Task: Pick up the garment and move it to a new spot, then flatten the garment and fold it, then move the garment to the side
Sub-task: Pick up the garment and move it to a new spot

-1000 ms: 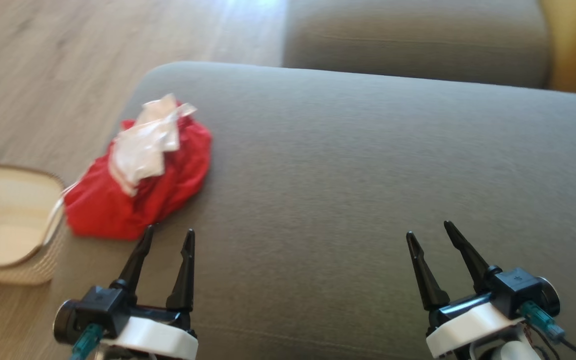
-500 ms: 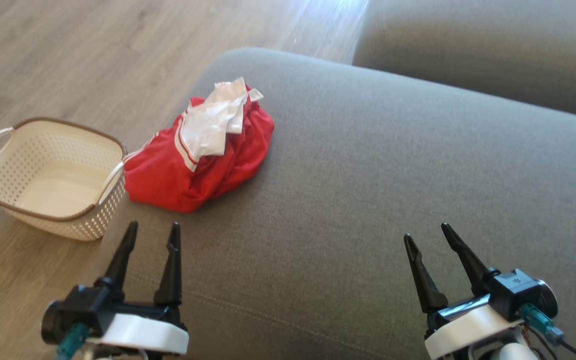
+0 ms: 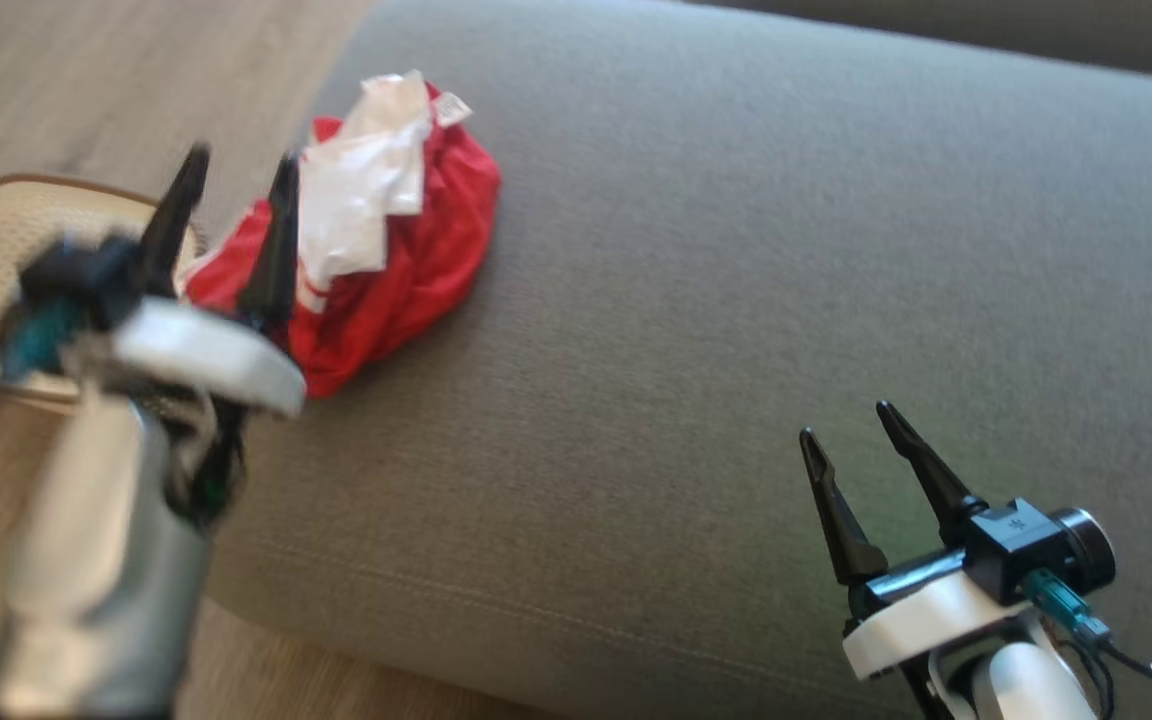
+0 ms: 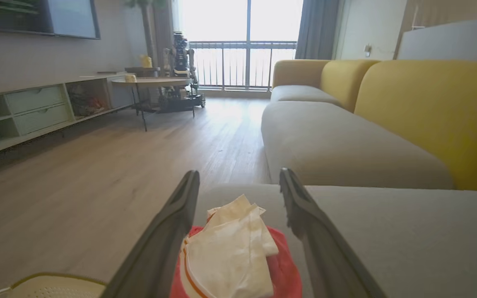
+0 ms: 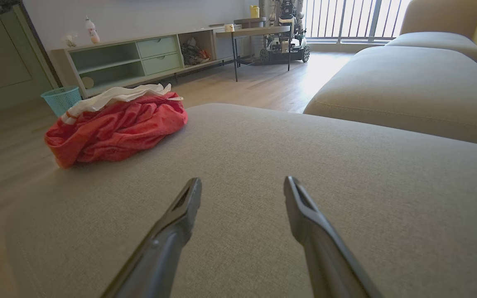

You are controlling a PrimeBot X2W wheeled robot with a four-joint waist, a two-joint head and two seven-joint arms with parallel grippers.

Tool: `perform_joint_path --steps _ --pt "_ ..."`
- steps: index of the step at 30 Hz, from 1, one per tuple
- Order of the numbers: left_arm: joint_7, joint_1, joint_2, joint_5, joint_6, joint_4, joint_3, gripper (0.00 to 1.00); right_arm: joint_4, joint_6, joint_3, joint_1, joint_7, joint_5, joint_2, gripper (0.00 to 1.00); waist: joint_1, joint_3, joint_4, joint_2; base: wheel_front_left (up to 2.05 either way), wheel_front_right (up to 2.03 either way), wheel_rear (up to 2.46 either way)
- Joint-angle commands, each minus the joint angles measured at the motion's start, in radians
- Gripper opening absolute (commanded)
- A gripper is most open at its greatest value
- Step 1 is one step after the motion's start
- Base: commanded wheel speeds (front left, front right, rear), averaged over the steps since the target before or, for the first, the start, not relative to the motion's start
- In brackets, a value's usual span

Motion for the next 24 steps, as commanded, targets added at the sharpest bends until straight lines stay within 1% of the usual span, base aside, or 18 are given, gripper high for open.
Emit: perform_joint_path --steps 1,2,7,9,11,15,18,24 --pt "0.041 -0.098 0.064 -0.016 -0.006 0.013 0.008 1.0 -0.029 0.0 0.025 -0.039 -0.009 -0.011 -0.002 1.0 0.0 0.04 -0.036 0.0 0.0 0.0 0.0" --pt "0.081 -0.145 0.078 -0.045 -0.006 0.059 0.01 1.0 -0.029 0.0 0.025 -0.044 -0.009 -0.015 -0.002 1.0 0.0 0.051 -0.046 0.0 0.0 0.0 0.0" --pt "0.301 -0.338 0.149 -0.189 -0.006 0.262 -0.046 1.0 -0.032 0.0 0.029 -0.069 -0.009 -0.04 -0.002 1.0 0.0 0.101 -0.084 0.0 0.0 0.0 0.0" --pt "0.374 -0.397 0.161 -0.25 -0.006 0.33 -0.066 1.0 -0.032 0.0 0.023 -0.072 -0.009 -0.054 -0.002 1.0 0.0 0.12 -0.091 0.0 0.0 0.0 0.0" --pt "0.437 -0.45 0.175 -0.287 -0.006 0.394 -0.087 1.0 -0.033 0.0 0.018 -0.076 -0.009 -0.066 -0.002 1.0 0.0 0.139 -0.095 0.0 0.0 0.0 0.0" --pt "0.508 -0.547 0.205 -0.288 -0.005 0.529 -0.113 1.0 -0.031 0.0 0.007 -0.09 -0.009 -0.086 -0.002 1.0 0.0 0.176 -0.104 0.0 0.0 0.0 0.0" --pt "0.566 -0.601 0.204 -0.288 -0.004 0.627 -0.126 1.0 -0.031 0.0 -0.006 -0.101 -0.009 -0.092 -0.002 1.0 0.0 0.199 -0.112 0.0 0.0 0.0 0.0" --pt "0.619 -0.662 0.188 -0.288 -0.003 0.763 -0.15 1.0 -0.034 0.0 -0.022 -0.104 -0.009 -0.1 -0.002 1.0 0.0 0.233 -0.115 0.0 0.0 0.0 0.0"
